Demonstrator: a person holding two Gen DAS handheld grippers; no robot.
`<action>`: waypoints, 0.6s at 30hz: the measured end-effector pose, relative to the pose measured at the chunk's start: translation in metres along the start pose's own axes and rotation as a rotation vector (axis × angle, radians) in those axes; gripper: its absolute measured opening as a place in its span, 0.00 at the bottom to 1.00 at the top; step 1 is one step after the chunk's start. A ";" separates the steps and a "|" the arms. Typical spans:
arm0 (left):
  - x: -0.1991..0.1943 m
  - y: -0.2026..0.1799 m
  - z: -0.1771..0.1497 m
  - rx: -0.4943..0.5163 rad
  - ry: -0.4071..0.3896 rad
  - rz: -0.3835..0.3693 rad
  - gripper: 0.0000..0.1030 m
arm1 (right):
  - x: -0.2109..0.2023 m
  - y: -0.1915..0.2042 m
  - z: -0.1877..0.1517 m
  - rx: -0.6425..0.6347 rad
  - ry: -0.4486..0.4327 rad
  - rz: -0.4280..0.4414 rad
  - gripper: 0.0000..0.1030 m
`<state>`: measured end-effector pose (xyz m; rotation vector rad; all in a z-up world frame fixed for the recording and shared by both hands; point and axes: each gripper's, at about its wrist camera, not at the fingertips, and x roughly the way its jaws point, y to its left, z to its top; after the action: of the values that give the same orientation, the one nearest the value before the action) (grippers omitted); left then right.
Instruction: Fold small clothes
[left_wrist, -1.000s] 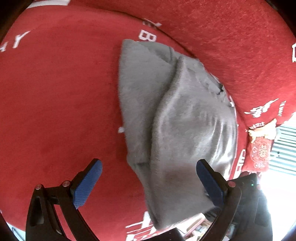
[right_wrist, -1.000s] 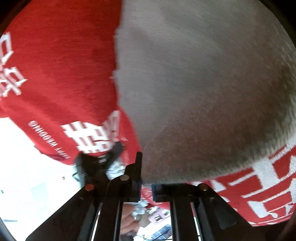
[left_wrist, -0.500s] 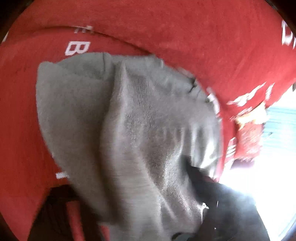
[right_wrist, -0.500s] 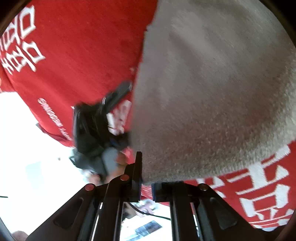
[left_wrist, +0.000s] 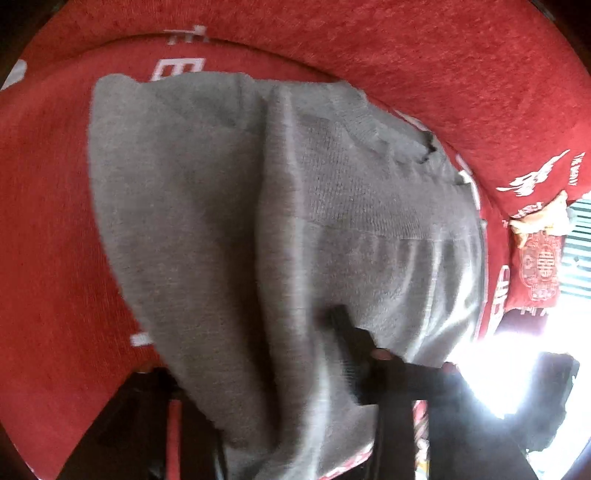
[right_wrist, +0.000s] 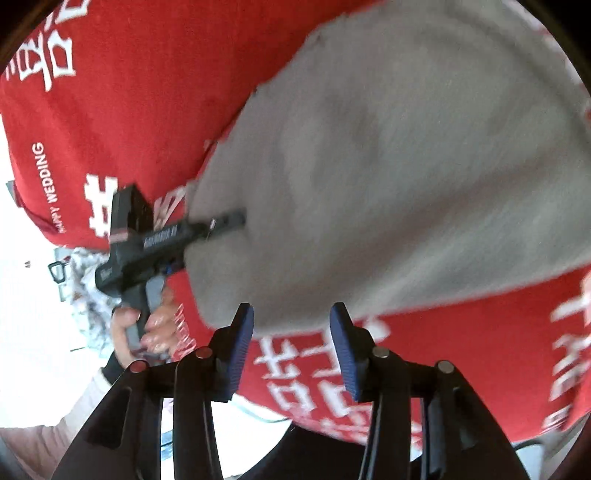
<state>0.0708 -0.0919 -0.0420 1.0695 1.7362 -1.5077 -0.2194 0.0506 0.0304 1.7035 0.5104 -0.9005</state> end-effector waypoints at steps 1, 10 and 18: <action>-0.002 -0.001 -0.001 0.000 0.000 -0.003 0.58 | -0.003 -0.001 0.008 -0.022 -0.023 -0.046 0.29; -0.008 -0.024 -0.003 0.062 -0.042 0.128 0.18 | 0.037 -0.006 0.048 -0.111 -0.027 -0.255 0.12; -0.046 -0.102 -0.006 0.131 -0.125 0.045 0.16 | 0.046 -0.006 0.043 -0.167 0.044 -0.249 0.11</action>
<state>0.0061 -0.0982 0.0488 1.0480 1.5367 -1.6419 -0.2088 0.0071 -0.0148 1.5323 0.8188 -0.9695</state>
